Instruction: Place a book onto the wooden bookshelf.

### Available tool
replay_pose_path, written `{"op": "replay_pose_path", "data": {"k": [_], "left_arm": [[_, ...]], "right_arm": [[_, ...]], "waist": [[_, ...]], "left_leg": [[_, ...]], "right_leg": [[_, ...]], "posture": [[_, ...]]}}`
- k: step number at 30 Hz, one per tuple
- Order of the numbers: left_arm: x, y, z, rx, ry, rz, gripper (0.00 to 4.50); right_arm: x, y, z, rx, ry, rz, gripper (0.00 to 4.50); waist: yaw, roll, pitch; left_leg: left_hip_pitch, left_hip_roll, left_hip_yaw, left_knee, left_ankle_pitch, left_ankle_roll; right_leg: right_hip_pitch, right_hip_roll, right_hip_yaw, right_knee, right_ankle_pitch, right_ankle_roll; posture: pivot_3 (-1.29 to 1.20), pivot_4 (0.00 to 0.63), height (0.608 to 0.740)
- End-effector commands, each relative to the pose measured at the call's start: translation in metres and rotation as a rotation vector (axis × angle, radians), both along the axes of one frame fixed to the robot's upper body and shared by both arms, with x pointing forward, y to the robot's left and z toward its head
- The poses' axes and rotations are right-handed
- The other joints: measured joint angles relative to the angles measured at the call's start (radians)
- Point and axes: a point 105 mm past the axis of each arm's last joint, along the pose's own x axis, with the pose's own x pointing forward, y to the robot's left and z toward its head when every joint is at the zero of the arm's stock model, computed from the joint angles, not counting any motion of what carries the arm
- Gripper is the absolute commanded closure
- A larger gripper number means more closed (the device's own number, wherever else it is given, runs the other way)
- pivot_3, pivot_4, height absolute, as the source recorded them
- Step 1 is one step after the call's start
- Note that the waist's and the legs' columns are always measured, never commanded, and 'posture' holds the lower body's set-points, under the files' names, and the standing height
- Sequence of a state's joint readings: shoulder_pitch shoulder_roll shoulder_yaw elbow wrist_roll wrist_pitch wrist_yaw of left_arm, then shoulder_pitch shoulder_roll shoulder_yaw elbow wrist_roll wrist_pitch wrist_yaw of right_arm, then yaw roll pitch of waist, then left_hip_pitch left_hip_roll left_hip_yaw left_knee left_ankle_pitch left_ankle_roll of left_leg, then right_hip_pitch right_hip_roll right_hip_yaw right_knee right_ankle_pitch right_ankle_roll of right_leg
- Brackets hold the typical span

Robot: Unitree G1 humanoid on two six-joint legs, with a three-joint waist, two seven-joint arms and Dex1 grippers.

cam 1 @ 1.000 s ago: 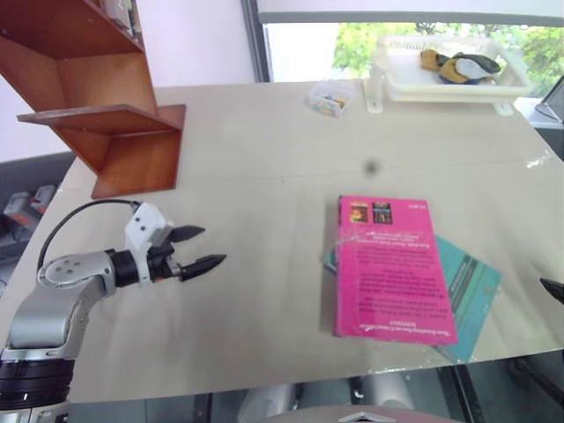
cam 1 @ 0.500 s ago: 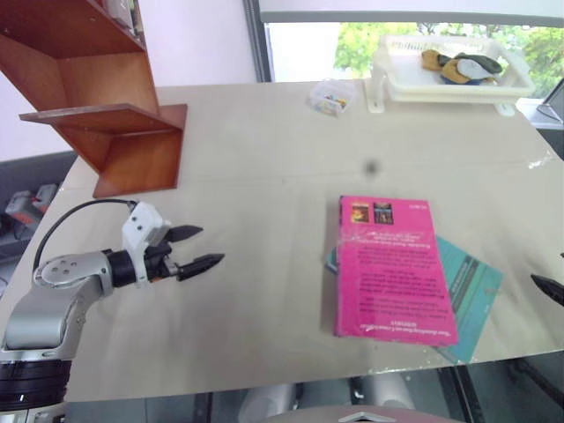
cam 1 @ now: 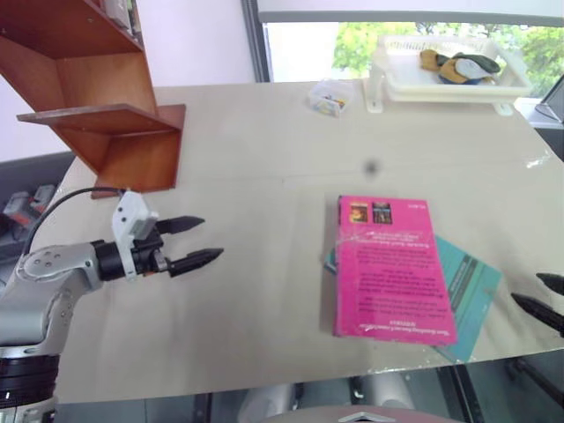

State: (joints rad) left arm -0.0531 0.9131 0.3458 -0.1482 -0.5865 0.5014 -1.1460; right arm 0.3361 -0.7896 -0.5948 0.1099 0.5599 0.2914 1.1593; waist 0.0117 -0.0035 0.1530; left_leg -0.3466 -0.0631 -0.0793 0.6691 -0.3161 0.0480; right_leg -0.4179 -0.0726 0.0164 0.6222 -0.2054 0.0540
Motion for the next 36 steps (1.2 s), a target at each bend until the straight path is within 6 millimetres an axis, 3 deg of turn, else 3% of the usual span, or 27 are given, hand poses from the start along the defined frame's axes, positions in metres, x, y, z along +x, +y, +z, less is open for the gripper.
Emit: {"op": "replay_pose_path", "data": {"k": [1, 13, 23, 27, 36], "left_arm": [[-0.003, -0.003, 0.021, 0.014, -0.058, -0.041, 0.04], [-0.008, -0.005, 0.030, 0.018, -0.073, -0.064, 0.04], [-0.033, -0.002, 0.040, 0.001, -0.038, -0.154, 0.04], [-0.045, -0.010, 0.059, -0.019, -0.124, -0.250, 0.04], [-0.058, -0.024, 0.096, -0.083, -0.252, -0.371, 0.04]], "right_arm": [[0.006, 0.017, 0.004, 0.040, -0.017, 0.043, 0.00], [0.038, 0.074, 0.011, 0.158, -0.077, 0.181, 0.00], [0.057, 0.105, 0.011, 0.186, -0.087, 0.282, 0.00], [0.058, 0.101, 0.013, 0.176, -0.089, 0.278, 0.00], [0.041, 0.055, 0.023, 0.122, -0.086, 0.170, 0.00]], "waist": [[0.000, 0.000, 0.000], [0.000, 0.000, 0.001], [-0.001, 0.001, 0.002], [0.001, 0.000, 0.002], [0.001, 0.001, 0.002]], "left_leg": [[0.000, 0.000, 0.000, 0.000, 0.000, 0.000], [0.000, 0.000, 0.000, 0.000, 0.000, 0.000], [-0.001, 0.000, 0.000, 0.000, 0.000, 0.000], [-0.001, 0.000, 0.000, 0.000, 0.000, 0.000], [-0.002, 0.000, 0.000, 0.000, 0.000, 0.000]], "right_leg": [[0.000, 0.000, 0.000, 0.000, 0.000, 0.000], [0.000, 0.000, 0.000, 0.000, 0.000, 0.000], [-0.001, 0.001, 0.000, 0.000, 0.000, 0.000], [-0.002, 0.001, 0.000, 0.000, 0.000, 0.000], [-0.002, 0.001, -0.001, 0.000, 0.000, 0.000]], "posture": [[0.00, 0.150, 0.740], [0.00, 0.150, 0.740], [0.00, 0.150, 0.740], [0.00, 0.150, 0.740], [0.00, 0.150, 0.740]]}}
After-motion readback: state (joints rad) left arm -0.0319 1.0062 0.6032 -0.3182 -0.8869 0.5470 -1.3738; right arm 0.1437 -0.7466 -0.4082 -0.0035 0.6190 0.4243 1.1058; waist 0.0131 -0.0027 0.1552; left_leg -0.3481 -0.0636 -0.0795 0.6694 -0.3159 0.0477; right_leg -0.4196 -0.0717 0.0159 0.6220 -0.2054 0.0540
